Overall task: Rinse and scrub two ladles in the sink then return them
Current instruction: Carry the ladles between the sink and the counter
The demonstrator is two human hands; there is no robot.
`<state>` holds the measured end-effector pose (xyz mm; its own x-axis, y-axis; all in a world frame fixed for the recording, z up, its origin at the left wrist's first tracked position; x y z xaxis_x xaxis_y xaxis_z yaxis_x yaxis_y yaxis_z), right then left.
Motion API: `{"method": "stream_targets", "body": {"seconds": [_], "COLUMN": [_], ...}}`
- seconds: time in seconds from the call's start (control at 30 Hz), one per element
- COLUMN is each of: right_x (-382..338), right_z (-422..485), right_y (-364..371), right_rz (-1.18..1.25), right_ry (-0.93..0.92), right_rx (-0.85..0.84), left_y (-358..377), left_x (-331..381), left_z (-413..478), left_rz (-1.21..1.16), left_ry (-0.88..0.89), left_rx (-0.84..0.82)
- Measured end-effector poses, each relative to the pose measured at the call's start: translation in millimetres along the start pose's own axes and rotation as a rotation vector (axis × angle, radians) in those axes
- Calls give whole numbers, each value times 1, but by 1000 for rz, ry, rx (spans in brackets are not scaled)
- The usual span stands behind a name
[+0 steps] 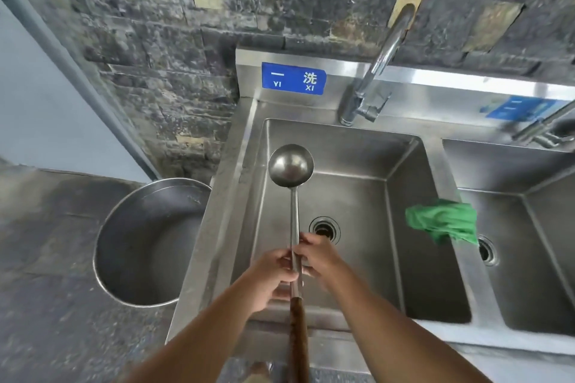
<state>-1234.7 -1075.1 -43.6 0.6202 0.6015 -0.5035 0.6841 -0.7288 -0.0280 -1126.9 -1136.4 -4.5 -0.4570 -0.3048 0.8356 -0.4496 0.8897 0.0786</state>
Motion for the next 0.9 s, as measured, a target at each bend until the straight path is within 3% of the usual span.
{"method": "stream_targets", "body": {"seconds": [0.4, 0.9], "right_x": [-32, -20], "right_z": [114, 175], "right_y": [28, 13], "right_rz": [152, 221], "right_ry": [206, 265], "right_rx": [-99, -80], "left_y": [-57, -48], "left_x": [-18, -53], "left_z": [131, 189], "left_rz": [144, 203], "left_ry": [-142, -187], "left_rx": [17, 53]}}
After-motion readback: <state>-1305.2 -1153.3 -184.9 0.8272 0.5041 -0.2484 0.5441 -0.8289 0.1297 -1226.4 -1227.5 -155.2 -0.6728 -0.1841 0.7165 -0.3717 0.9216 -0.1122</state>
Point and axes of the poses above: each hand's wrist, its own z-axis towards the middle knuckle, its own y-axis out of the palm, x = y × z, the point moved 6 cm from there along z, towards the middle knuckle, and after that the axes turned 15 degrees about y, right-handed, at the moved point
